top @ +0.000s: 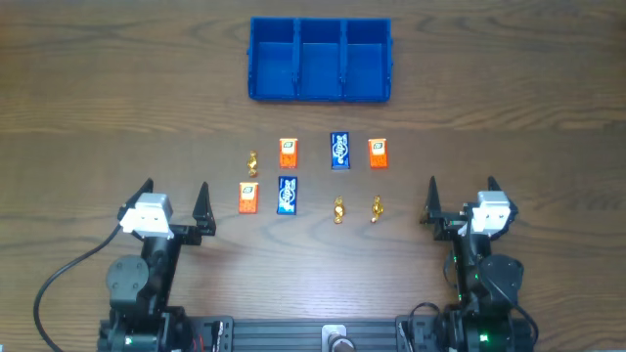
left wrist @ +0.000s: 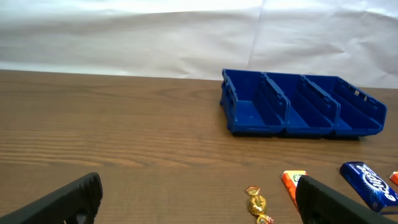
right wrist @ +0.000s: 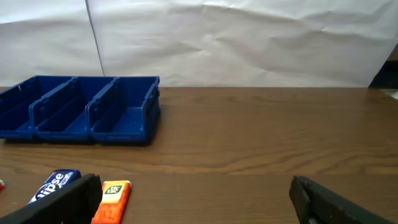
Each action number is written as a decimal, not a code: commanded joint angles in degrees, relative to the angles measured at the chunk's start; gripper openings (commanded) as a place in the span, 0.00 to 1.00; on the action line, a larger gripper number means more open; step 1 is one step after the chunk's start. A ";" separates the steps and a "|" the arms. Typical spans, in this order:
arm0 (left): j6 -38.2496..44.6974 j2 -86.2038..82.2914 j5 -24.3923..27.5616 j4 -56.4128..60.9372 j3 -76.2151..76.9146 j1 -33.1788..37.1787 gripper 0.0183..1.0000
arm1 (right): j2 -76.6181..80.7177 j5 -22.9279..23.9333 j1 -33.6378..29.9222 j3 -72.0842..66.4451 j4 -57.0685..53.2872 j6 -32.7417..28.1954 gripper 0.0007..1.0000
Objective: Sort Candies Into Trays
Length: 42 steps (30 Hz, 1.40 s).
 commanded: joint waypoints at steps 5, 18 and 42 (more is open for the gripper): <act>0.20 -0.37 1.01 -1.68 -1.27 0.24 1.00 | -0.46 -0.50 -0.46 0.02 -0.63 -0.87 1.00; 1.25 8.55 0.94 -4.42 7.45 -4.31 0.91 | -0.46 -0.50 -0.46 0.02 -0.63 -0.87 1.00; -17.05 96.76 -3.80 -28.44 48.00 -20.85 0.79 | -0.46 -0.50 -0.46 0.02 -0.63 -0.87 1.00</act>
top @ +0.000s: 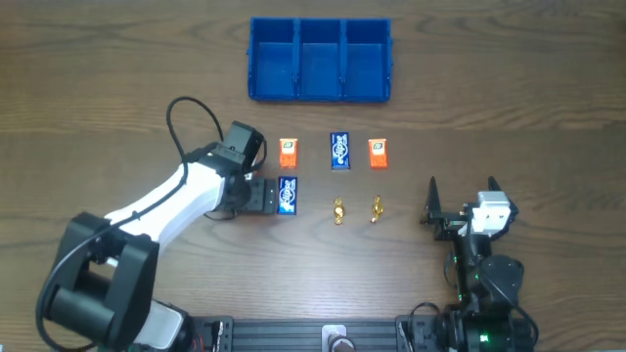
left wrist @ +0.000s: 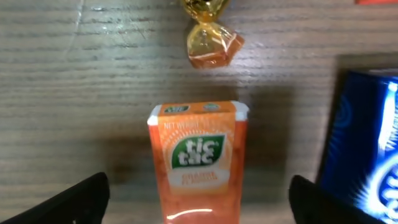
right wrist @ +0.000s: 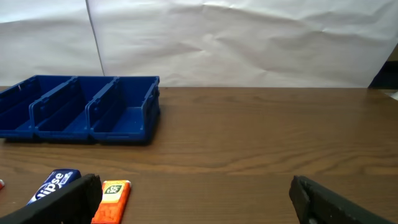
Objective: Sort Candies Into Trays
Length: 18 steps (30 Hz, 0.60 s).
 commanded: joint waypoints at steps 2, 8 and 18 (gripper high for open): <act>-2.38 3.08 -2.16 2.10 0.46 0.04 0.60 | -0.31 -0.33 -0.31 -0.11 -0.33 -0.68 1.00; -4.37 1.90 -3.37 2.12 0.85 0.02 0.32 | -0.31 -0.33 -0.28 -0.11 -0.33 -0.68 1.00; -5.25 5.05 -13.60 -20.48 48.72 -0.28 0.29 | -0.31 -0.33 -0.31 -0.11 -0.33 -0.68 1.00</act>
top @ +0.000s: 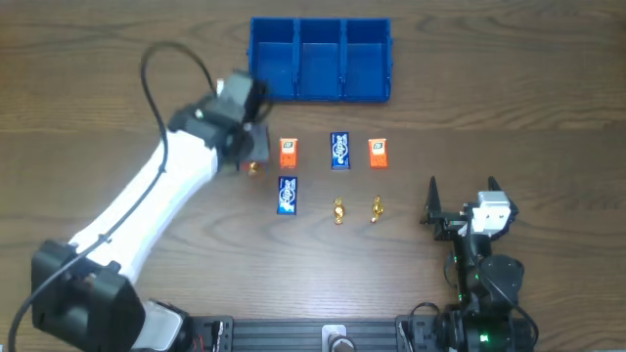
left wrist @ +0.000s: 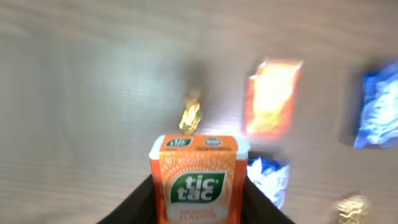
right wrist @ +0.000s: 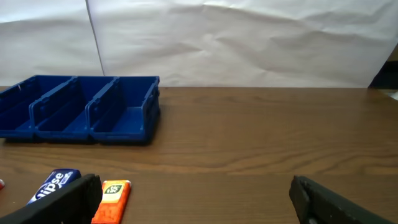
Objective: Sort Candies Into Trays
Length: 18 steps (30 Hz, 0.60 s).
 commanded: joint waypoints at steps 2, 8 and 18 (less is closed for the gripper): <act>2.67 15.85 -5.70 -8.87 37.31 1.55 0.30 | -0.28 -0.31 -0.31 -0.13 -0.33 -0.68 1.00; 4.63 44.09 -5.46 -14.05 70.40 3.23 0.31 | -0.28 -0.31 -0.31 -0.13 -0.33 -0.68 1.00; 4.63 49.07 -5.97 -11.74 70.90 4.72 0.85 | -0.28 -0.31 -0.31 -0.13 -0.33 -0.68 1.00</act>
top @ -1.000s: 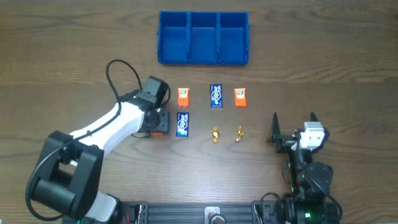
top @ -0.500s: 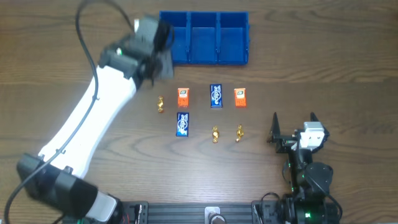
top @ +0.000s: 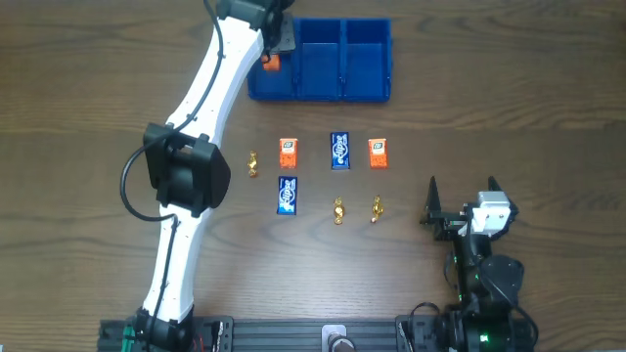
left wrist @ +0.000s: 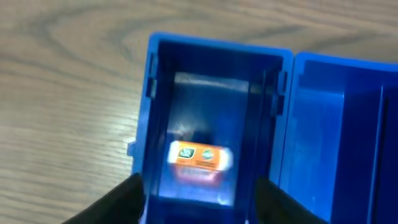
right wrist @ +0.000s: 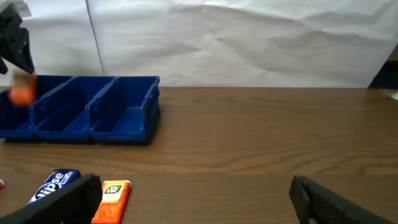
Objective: Sort Candies Into Trays
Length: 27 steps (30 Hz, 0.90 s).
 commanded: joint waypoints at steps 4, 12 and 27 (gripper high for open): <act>-0.55 -14.03 -3.19 0.44 -5.92 -3.08 0.90 | -0.31 -0.31 -0.31 -0.13 -0.33 -0.68 1.00; -13.88 -38.18 -2.69 13.11 -56.89 -15.82 0.88 | -0.31 -0.31 -0.31 -0.13 -0.33 -0.68 1.00; -12.00 -27.23 4.83 30.53 -69.22 -12.22 0.81 | -0.31 -0.31 -0.31 -0.13 -0.33 -0.68 1.00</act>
